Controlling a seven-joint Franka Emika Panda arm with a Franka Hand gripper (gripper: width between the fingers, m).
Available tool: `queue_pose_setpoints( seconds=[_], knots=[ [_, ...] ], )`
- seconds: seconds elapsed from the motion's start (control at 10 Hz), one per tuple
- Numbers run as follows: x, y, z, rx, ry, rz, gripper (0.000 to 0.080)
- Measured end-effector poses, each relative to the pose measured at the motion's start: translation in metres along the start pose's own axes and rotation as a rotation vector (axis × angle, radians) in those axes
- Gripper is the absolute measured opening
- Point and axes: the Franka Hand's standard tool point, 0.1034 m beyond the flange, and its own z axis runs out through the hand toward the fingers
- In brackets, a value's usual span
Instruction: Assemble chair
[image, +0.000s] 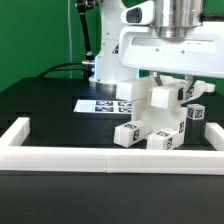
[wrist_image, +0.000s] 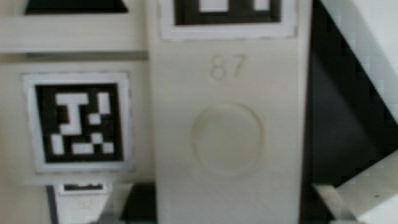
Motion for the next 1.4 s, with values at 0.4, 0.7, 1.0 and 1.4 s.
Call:
queue_pose_setpoints(
  seconds=[0.4, 0.7, 1.0, 1.4],
  knots=[
    [0.003, 0.004, 0.009, -0.008, 0.003, -0.033, 0.0290],
    [0.005, 0.003, 0.010, -0.009, 0.003, -0.038, 0.0290],
    [0.006, 0.006, 0.010, -0.011, 0.003, -0.045, 0.0531],
    [0.011, 0.011, 0.000, -0.009, -0.002, -0.053, 0.0648]
  ],
)
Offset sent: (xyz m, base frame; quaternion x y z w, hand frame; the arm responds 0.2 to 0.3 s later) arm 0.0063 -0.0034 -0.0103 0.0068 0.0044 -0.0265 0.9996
